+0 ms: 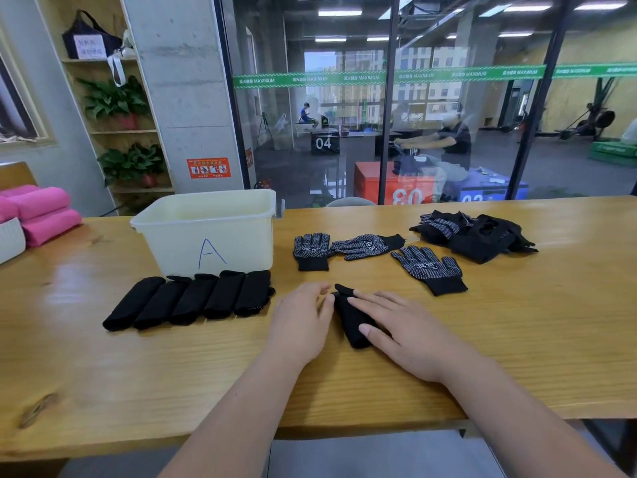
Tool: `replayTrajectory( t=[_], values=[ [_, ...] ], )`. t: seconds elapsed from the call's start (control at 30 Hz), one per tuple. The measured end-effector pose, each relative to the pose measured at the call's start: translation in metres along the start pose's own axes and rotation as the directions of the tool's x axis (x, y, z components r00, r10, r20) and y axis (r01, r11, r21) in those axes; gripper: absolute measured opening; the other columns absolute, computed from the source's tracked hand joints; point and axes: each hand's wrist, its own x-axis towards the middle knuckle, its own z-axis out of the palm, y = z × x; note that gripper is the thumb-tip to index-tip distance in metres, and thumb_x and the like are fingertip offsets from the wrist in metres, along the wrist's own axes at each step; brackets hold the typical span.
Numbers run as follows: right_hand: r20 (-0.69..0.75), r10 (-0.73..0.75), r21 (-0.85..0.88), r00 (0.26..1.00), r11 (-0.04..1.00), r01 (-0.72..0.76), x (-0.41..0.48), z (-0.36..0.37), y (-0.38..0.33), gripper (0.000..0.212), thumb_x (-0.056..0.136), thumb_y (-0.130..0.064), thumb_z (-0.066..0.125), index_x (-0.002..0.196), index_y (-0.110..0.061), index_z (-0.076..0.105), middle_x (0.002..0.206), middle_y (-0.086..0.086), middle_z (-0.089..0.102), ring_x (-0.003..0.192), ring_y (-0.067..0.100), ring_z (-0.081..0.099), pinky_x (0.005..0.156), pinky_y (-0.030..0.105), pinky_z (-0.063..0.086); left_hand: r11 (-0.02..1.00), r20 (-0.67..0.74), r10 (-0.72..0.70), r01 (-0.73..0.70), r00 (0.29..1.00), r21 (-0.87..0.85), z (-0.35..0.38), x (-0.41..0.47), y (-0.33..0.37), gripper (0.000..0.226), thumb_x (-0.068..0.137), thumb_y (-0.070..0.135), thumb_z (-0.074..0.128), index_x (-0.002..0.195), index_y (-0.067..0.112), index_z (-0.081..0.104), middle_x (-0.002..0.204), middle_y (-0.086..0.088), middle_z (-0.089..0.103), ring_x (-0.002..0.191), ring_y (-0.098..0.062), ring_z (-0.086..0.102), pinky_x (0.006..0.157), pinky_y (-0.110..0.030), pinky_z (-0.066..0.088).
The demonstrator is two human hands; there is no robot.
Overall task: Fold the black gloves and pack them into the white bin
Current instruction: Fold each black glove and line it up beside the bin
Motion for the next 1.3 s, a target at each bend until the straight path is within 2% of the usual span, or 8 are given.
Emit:
replayTrajectory(
  t=[0.1,0.17,0.3,0.5,0.73,1.03,1.17,1.3],
  values=[
    [0.046,0.022,-0.003,0.999,1.000,-0.022,0.001,0.000,0.000,0.057,0.109,-0.061,0.026,0.164,-0.048,0.018,0.169,-0.031,0.013,0.158,0.004,0.010,0.126,0.036,0.018,0.997,0.027,0.058,-0.057,0.998,-0.051,0.001,0.000,-0.002,0.041,0.106,0.048,0.054,0.145,0.035,0.061,0.145,0.015,0.061,0.135,-0.009,0.054,0.117,-0.044,0.042],
    [0.040,0.017,0.022,0.999,1.000,-0.018,0.002,0.001,0.003,0.058,0.108,-0.063,0.027,0.163,-0.049,0.020,0.169,-0.031,0.014,0.158,0.003,0.008,0.128,0.037,0.018,0.993,0.073,0.116,-0.118,0.991,0.018,0.004,0.001,-0.002,0.046,0.105,0.054,0.052,0.146,0.038,0.059,0.150,0.017,0.056,0.142,-0.008,0.046,0.121,-0.044,0.036],
    [0.049,0.036,0.142,0.998,0.989,-0.042,0.002,0.001,0.005,0.054,0.109,-0.062,0.023,0.162,-0.051,0.022,0.169,-0.032,0.013,0.158,-0.001,0.005,0.130,0.038,0.016,0.975,0.132,0.102,-0.126,0.986,0.186,0.006,0.000,0.002,0.051,0.107,0.058,0.041,0.152,0.036,0.055,0.158,0.017,0.047,0.150,-0.012,0.034,0.126,-0.041,0.026],
    [0.084,0.047,0.051,0.995,0.997,-0.051,0.001,-0.004,-0.002,0.059,0.108,-0.063,0.024,0.164,-0.049,0.014,0.171,-0.025,0.016,0.160,0.007,0.009,0.129,0.041,0.018,0.950,0.150,0.111,-0.150,0.982,0.274,-0.005,-0.009,0.008,0.054,0.110,0.056,0.034,0.156,0.032,0.049,0.161,0.009,0.044,0.152,-0.016,0.029,0.126,-0.039,0.020],
    [0.043,-0.035,0.109,0.998,0.994,0.030,0.001,-0.010,-0.047,0.062,0.106,-0.057,0.046,0.163,-0.039,0.031,0.166,-0.020,0.033,0.154,0.004,0.019,0.127,0.033,0.020,0.946,0.184,0.148,-0.193,0.972,0.261,-0.046,-0.031,-0.027,0.057,0.109,0.061,0.035,0.158,0.033,0.046,0.164,0.015,0.042,0.159,-0.010,0.021,0.130,-0.043,0.019],
    [-0.008,-0.160,0.201,0.987,0.967,0.159,0.030,0.017,-0.122,0.064,0.098,-0.064,0.052,0.156,-0.037,0.046,0.159,-0.021,0.043,0.147,0.005,0.030,0.124,0.031,0.025,0.963,0.137,0.082,-0.114,0.987,0.246,-0.101,-0.086,-0.078,0.056,0.107,0.061,0.043,0.156,0.036,0.049,0.158,0.021,0.048,0.154,-0.004,0.026,0.127,-0.038,0.026],
    [-0.016,-0.196,0.250,0.980,0.949,0.194,0.038,0.027,-0.157,0.060,0.102,-0.061,0.049,0.157,-0.037,0.044,0.158,-0.022,0.042,0.146,0.001,0.030,0.122,0.026,0.024,0.974,0.099,0.034,-0.055,0.995,0.220,-0.127,-0.106,-0.099,0.053,0.105,0.060,0.046,0.153,0.036,0.052,0.155,0.019,0.051,0.151,-0.004,0.032,0.125,-0.039,0.030],
    [0.008,-0.234,0.280,0.972,0.934,0.222,0.051,0.035,-0.187,0.049,0.110,-0.047,0.040,0.158,-0.036,0.044,0.160,-0.021,0.041,0.148,0.002,0.029,0.126,0.033,0.023,0.973,0.071,-0.020,0.003,0.997,0.232,-0.155,-0.124,-0.114,0.052,0.106,0.059,0.050,0.153,0.036,0.053,0.156,0.019,0.049,0.150,-0.005,0.031,0.126,-0.033,0.026]
  ],
)
